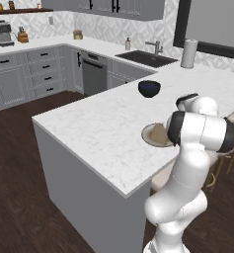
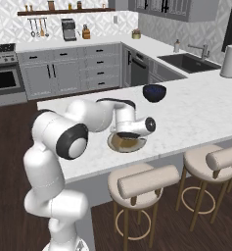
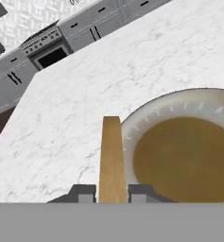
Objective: Start the toaster. Once the lever pops up, take the bread to the plate on the dining counter.
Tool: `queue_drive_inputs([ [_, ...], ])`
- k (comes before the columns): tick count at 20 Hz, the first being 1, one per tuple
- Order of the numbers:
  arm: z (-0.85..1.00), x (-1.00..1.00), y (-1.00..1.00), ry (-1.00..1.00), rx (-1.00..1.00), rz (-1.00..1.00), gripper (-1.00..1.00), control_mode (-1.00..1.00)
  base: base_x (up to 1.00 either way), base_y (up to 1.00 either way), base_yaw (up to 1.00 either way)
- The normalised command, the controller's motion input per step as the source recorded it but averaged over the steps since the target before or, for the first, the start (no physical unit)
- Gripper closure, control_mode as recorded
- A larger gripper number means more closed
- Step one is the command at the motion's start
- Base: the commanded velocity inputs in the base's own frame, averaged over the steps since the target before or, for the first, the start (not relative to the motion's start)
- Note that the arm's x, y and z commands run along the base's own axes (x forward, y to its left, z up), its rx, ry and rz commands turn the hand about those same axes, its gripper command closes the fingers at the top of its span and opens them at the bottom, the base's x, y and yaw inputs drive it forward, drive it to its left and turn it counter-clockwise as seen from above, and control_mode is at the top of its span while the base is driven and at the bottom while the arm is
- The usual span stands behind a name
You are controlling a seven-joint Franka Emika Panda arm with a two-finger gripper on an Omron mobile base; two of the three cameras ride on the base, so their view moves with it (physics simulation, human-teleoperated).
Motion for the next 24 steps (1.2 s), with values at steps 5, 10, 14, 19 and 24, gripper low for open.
queue_drive_inputs([
  [5,-0.07,0.37,-0.05,-0.04,0.0,0.02,1.0,-1.0,0.0,0.0,0.0],
  [10,0.0,0.07,-0.04,0.0,0.0,0.03,1.0,-1.0,0.0,0.0,0.0],
  [14,-0.02,0.0,0.0,0.0,0.0,0.0,-1.0,-1.0,0.0,0.0,0.0],
  [19,0.15,0.05,-0.04,-0.07,0.01,0.0,-1.0,-1.0,0.0,0.0,0.0],
  [24,0.41,0.09,-0.07,-0.06,0.0,-0.01,-1.0,-1.0,0.0,0.0,0.0],
])
